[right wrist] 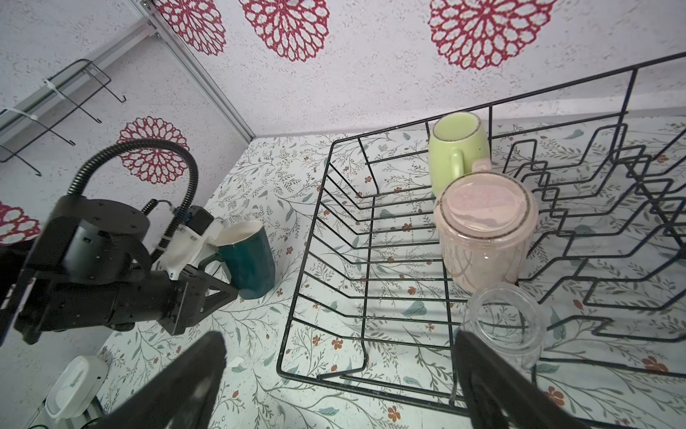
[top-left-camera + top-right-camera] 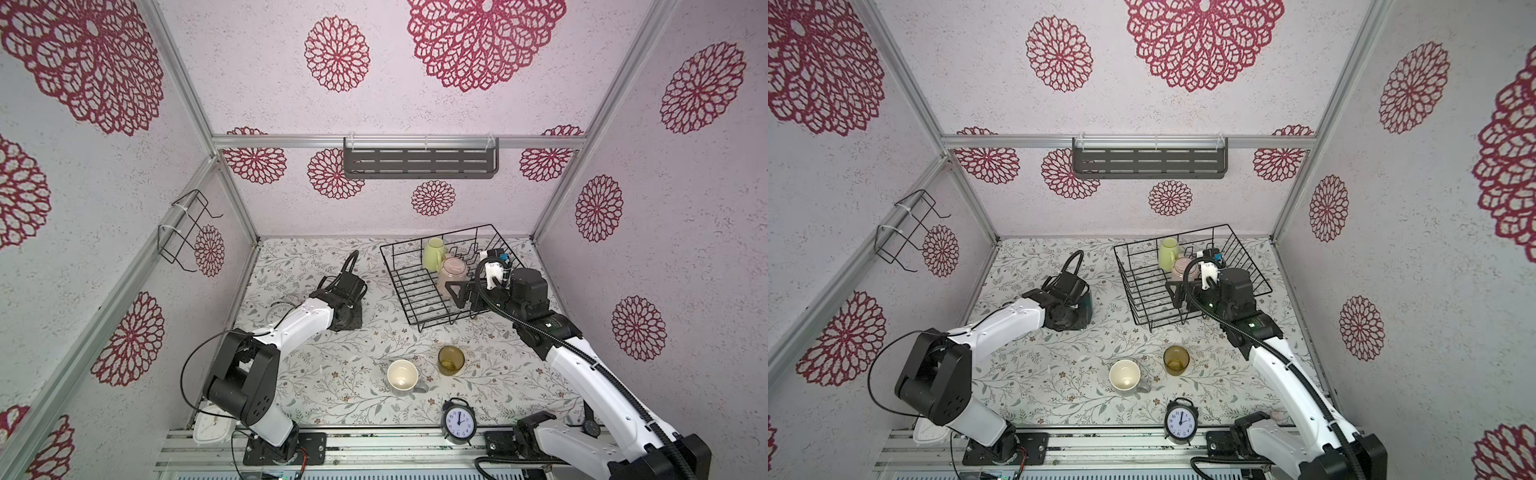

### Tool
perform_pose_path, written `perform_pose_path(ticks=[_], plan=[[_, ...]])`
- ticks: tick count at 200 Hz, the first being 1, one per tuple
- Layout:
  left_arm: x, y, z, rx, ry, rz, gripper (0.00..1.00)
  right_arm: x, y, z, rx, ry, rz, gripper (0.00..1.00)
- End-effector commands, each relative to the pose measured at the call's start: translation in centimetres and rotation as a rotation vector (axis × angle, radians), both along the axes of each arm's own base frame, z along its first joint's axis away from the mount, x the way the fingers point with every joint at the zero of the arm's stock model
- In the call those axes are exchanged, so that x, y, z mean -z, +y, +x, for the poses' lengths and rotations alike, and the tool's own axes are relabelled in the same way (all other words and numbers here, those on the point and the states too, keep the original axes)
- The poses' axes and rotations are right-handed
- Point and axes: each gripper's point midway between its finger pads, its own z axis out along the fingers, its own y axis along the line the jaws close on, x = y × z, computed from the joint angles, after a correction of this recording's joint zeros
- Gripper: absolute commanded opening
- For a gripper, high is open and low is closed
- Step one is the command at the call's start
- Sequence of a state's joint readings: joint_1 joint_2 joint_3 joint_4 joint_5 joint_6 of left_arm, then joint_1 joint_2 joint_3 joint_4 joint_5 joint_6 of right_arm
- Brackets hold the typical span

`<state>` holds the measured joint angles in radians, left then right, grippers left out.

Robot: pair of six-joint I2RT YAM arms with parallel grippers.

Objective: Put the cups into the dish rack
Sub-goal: 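Lift the dark green mug with the left gripper while the right withdraws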

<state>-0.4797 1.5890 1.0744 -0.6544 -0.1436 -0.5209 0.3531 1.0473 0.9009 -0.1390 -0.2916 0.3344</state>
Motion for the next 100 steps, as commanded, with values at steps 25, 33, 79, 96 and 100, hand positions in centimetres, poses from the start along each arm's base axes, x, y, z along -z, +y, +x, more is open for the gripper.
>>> perform_pose_path(ticks=[25,33,79,96,100], plan=[[-5.3,-1.4,1.6,0.011,-0.179,-0.124,0.0,-0.4,1.2,0.1,-0.05,0.016,0.011,0.99],[-5.2,-1.3,1.6,0.008,-0.186,-0.12,0.0,-0.2,1.2,0.1,-0.051,0.024,0.001,0.99],[-1.9,-1.1,1.1,0.003,-0.233,-0.15,0.0,-0.5,1.0,0.2,-0.036,-0.006,-0.008,0.99],[-1.7,-1.5,0.9,0.014,-0.253,-0.161,0.0,-0.6,0.9,0.3,-0.033,-0.004,-0.015,0.99],[-1.9,-1.7,0.9,0.022,-0.265,-0.161,0.0,-0.6,0.9,0.3,-0.035,-0.003,-0.016,0.99]])
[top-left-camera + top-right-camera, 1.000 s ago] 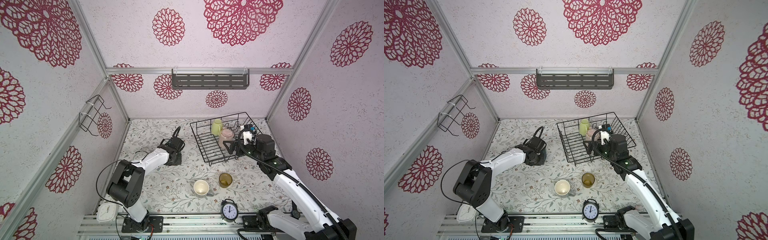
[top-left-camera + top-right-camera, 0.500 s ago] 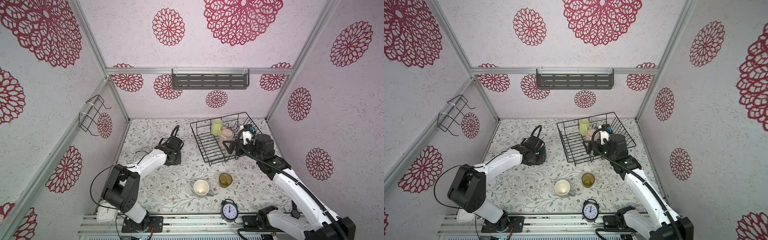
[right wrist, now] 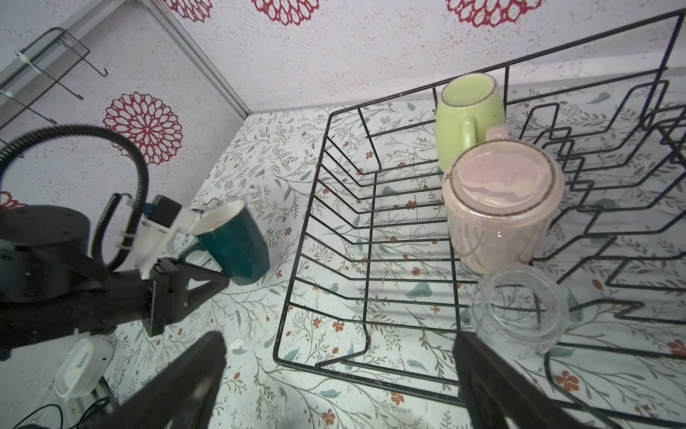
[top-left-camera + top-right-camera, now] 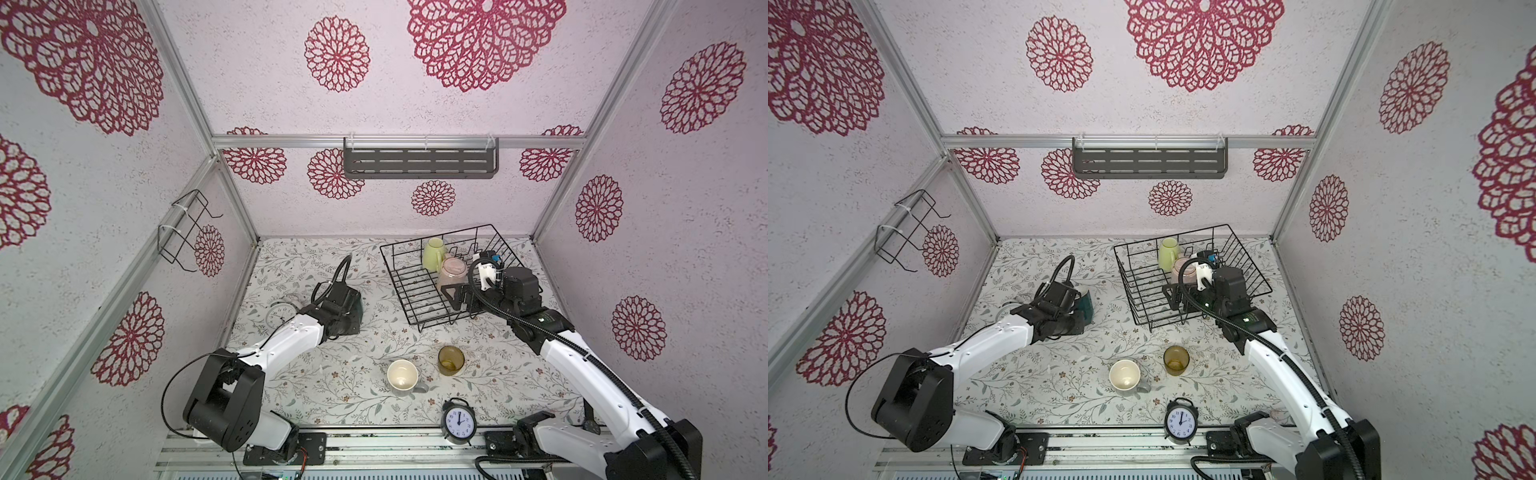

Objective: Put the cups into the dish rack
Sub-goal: 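Lift the dark green mug with the left gripper while the right withdraws, then raise the dark green mug toward the right gripper while the right gripper reaches to it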

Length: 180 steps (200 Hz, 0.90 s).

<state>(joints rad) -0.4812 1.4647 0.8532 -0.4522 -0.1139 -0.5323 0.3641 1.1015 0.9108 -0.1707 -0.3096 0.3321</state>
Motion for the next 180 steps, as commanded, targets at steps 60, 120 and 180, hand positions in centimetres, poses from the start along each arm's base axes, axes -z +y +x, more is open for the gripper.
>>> perform_pose_path(ticks=[60,120,180], plan=[[-3.7,-3.0,1.2,0.074,-0.307,-0.045,0.0,-1.9,0.4,0.3,-0.012,-0.058,0.008,0.99],[-11.3,-5.8,0.0,0.177,-0.412,-0.269,0.0,-2.6,3.5,-1.4,-0.15,-0.174,-0.059,0.99],[-19.5,-9.7,-2.6,0.379,-0.489,-0.537,0.0,-3.8,7.3,-4.3,-0.344,-0.332,-0.077,0.99]])
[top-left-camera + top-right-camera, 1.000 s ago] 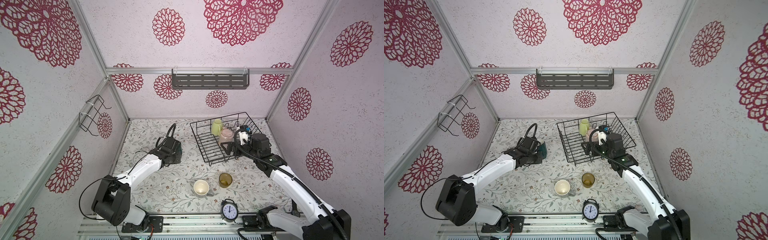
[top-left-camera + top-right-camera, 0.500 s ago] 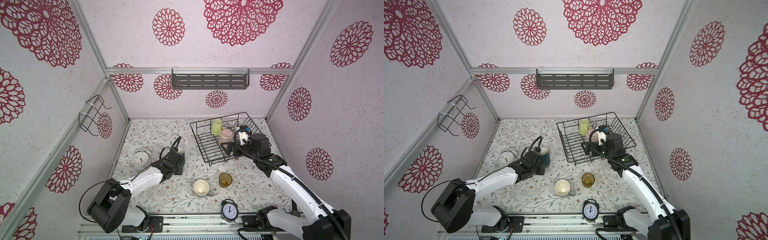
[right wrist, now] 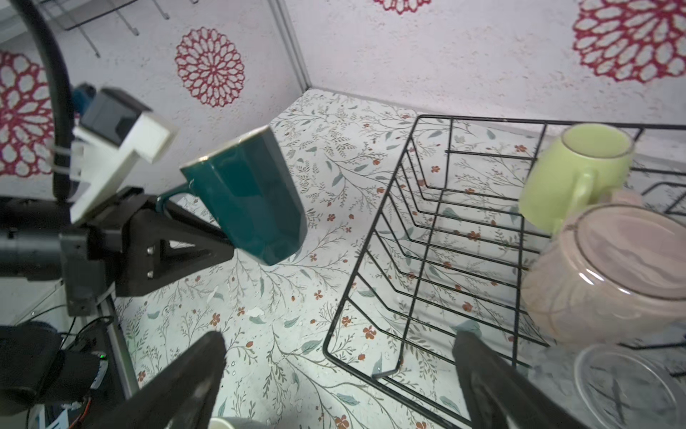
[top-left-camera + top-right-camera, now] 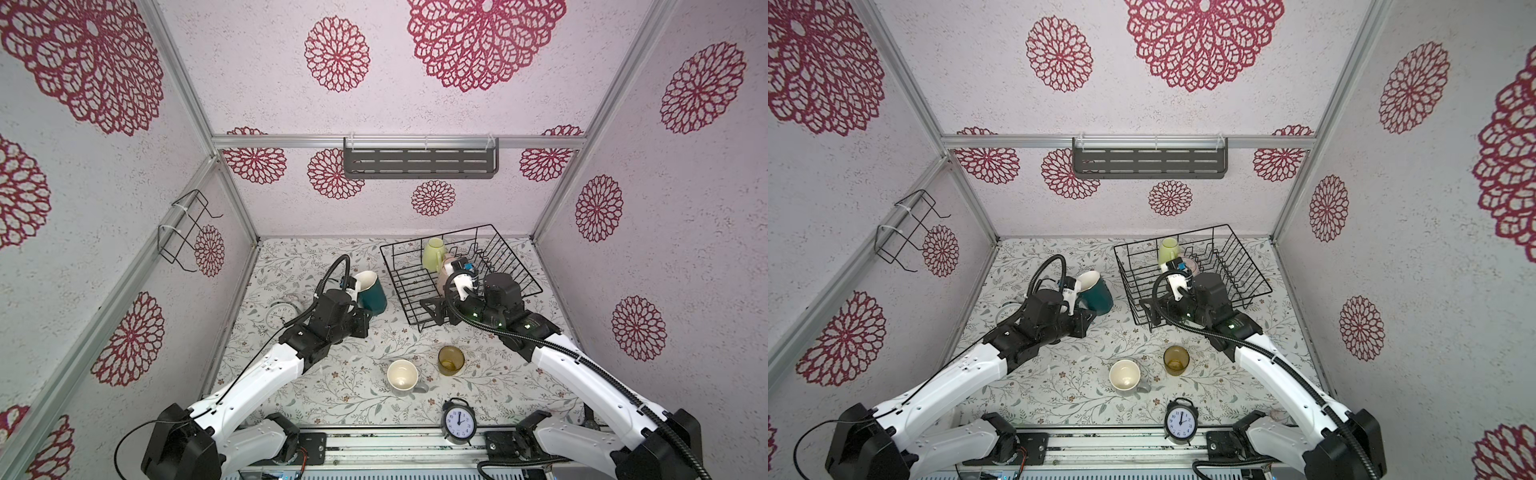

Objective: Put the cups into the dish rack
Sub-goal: 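Raise the dark green mug toward the right gripper while the right gripper reaches to it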

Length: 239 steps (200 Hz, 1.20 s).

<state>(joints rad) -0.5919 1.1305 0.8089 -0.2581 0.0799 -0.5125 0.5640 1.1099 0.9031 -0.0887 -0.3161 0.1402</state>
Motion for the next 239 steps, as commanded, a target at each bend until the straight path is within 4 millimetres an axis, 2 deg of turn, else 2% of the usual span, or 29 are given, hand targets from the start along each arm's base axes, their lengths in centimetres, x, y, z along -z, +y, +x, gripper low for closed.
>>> perform_pose_path(ticks=[1,46,70,101,131,157,174,201,220,239], plan=[[-6.9,-2.6,-0.5,0.133,-0.14,-0.179,0.0,-2.6,0.7,-0.8,-0.073,-0.142,0.027,0.99],[-11.0,-5.1,-2.8,0.306,-0.16,-0.331,0.0,-5.2,1.4,-2.9,-0.166,-0.249,0.13,0.99],[-11.4,-5.6,-3.3,0.356,-0.163,-0.342,0.0,-6.5,1.6,-3.9,-0.213,-0.289,0.159,0.99],[-12.1,-6.6,-4.3,0.441,-0.156,-0.375,0.0,-7.2,2.5,-5.6,-0.33,-0.28,0.182,0.99],[-14.5,-6.6,-4.5,0.436,-0.178,-0.434,0.0,-9.8,0.8,-3.9,-0.145,-0.245,0.284,0.99],[-16.7,-5.9,-3.5,0.351,-0.23,-0.516,0.0,-14.3,0.1,-4.9,-0.133,-0.209,0.577,0.99],[-18.7,-6.0,-3.5,0.352,-0.267,-0.611,0.0,-16.5,-1.0,-5.0,-0.1,-0.168,0.774,0.99],[-20.8,-6.4,-3.5,0.376,-0.295,-0.712,0.0,-17.7,-1.6,-4.4,-0.088,-0.088,0.96,0.99],[-21.9,-6.8,-3.6,0.406,-0.308,-0.773,0.0,-17.7,-0.9,-3.5,-0.093,-0.019,1.005,0.99],[-22.2,-7.5,-3.6,0.435,-0.282,-0.799,0.0,-18.3,-0.4,-3.8,-0.149,-0.039,1.036,0.99]])
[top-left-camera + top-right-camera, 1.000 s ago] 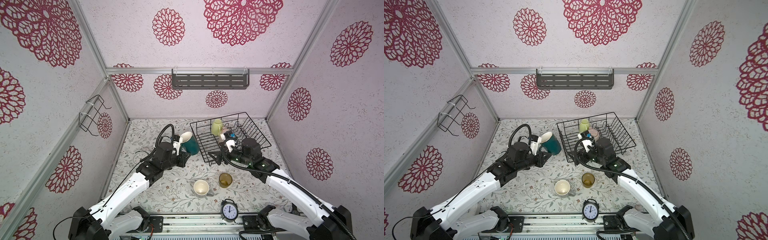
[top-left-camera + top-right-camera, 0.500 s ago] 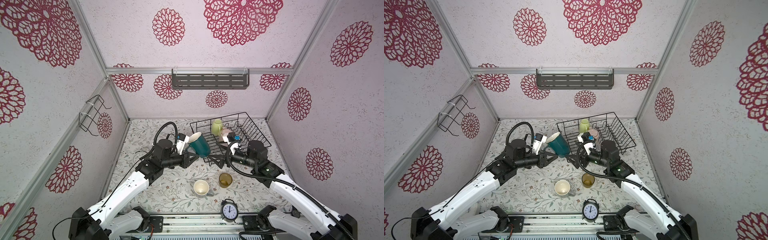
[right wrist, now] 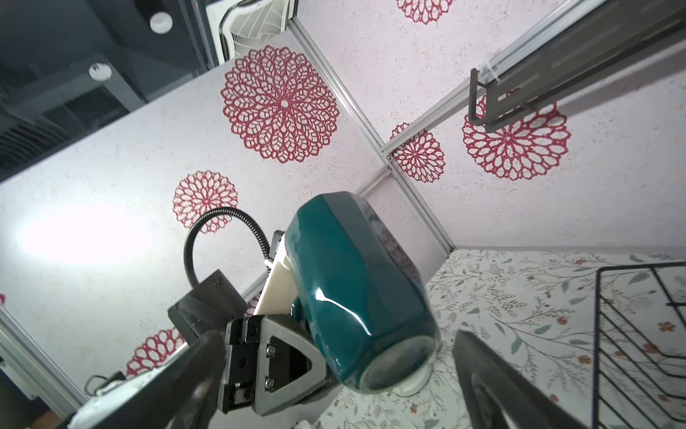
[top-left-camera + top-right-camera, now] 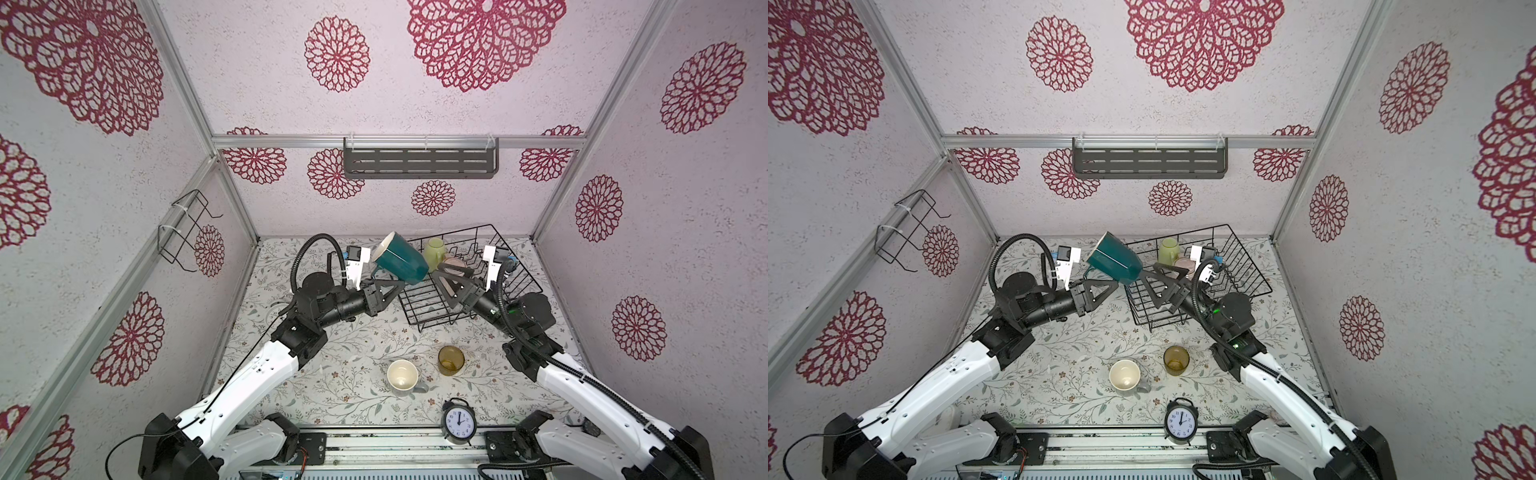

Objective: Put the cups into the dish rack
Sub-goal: 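Raise the dark green mug toward the right gripper while the right gripper reaches to it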

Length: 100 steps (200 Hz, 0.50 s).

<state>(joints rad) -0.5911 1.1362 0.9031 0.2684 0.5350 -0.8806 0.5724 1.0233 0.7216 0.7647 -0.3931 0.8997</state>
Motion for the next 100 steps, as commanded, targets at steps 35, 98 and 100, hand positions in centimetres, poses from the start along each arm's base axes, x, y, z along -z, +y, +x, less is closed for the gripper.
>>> perform_pose_path(ticks=[35,98,100], plan=[[-5.2,-1.5,-0.6,0.083,-0.107,-0.178,0.0,-5.3,-0.4,-1.5,-0.115,-0.089,0.276,0.99],[-5.3,-3.7,-0.6,0.139,-0.09,-0.22,0.0,-3.7,2.0,0.2,-0.12,-0.058,0.241,0.99],[-5.4,-3.7,-0.7,0.14,-0.091,-0.221,0.0,-3.6,2.0,0.3,-0.118,-0.056,0.24,0.99]])
